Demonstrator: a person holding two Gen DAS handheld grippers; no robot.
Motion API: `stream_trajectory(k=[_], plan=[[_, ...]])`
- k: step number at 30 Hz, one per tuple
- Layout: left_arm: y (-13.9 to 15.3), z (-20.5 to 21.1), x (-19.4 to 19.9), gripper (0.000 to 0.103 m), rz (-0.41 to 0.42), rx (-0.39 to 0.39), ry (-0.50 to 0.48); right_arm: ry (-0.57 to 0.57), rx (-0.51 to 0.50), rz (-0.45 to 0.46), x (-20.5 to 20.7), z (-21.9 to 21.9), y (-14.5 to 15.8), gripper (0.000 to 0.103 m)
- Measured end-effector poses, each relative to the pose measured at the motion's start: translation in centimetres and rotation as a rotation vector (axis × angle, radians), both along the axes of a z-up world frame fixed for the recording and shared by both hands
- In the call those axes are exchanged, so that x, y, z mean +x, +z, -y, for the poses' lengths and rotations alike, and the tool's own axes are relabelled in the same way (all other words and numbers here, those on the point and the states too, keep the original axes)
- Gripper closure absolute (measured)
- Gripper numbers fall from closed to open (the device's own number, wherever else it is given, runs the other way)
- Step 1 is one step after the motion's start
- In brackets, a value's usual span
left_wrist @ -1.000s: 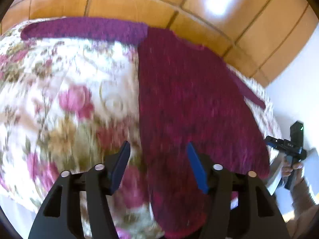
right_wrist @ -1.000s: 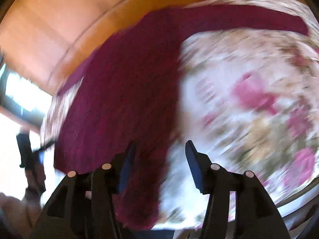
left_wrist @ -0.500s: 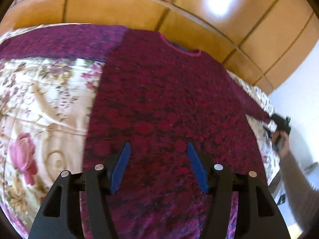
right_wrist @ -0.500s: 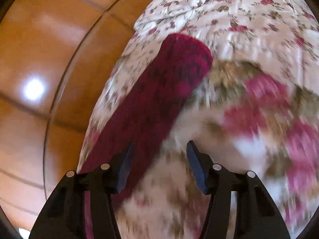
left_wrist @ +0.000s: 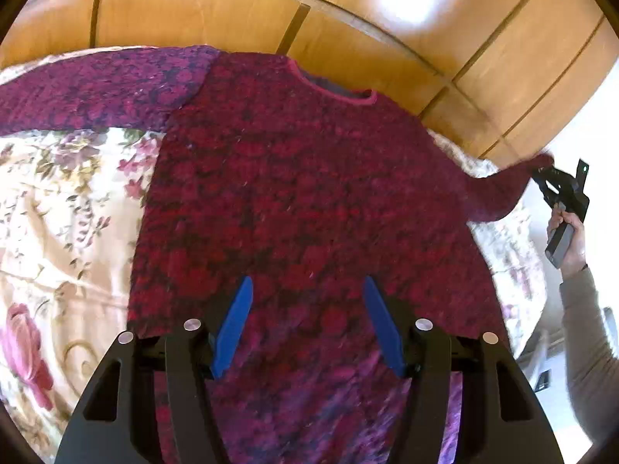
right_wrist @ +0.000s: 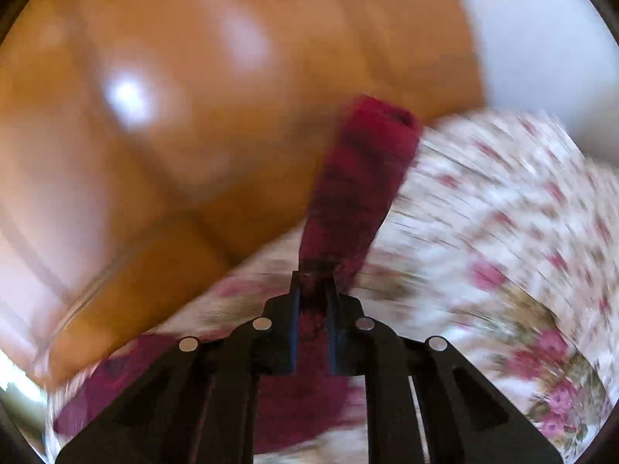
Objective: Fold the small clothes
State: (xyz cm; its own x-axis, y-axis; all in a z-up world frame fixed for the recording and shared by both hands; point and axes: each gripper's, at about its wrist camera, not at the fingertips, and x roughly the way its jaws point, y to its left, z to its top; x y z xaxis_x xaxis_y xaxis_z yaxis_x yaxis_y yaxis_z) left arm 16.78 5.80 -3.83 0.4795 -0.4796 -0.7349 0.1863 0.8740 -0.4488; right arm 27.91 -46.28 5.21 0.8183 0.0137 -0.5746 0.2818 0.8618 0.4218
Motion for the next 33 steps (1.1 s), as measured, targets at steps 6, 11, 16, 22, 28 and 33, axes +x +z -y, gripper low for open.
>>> stream_trajectory(k=[6, 11, 16, 22, 28, 33], plan=[[1.3, -0.6, 1.5, 0.044, 0.032, -0.047, 0.015, 0.379, -0.046, 0.028, 5.6, -17.0, 1.5, 0.093], [1.6, -2.1, 3.5, 0.044, 0.024, -0.094, 0.062, 0.629, -0.047, -0.085, 8.7, -29.4, -3.0, 0.093], [1.5, -3.4, 6.0, 0.044, 0.021, -0.108, 0.092, 0.754, 0.011, -0.113, 8.4, -33.4, -5.0, 0.052], [0.9, -3.7, 10.4, 0.044, 0.009, -0.134, 0.133, 0.646, 0.087, -0.068, 3.9, -26.3, -3.9, 0.038], [-0.3, -2.0, 15.9, 0.044, -0.041, -0.148, 0.142, 0.422, 0.085, -0.099, -3.3, -17.0, -4.1, 0.037], [-0.9, 0.5, 19.2, 0.089, -0.050, -0.093, 0.147, 0.284, 0.128, -0.131, -5.0, -11.8, -5.7, 0.043]])
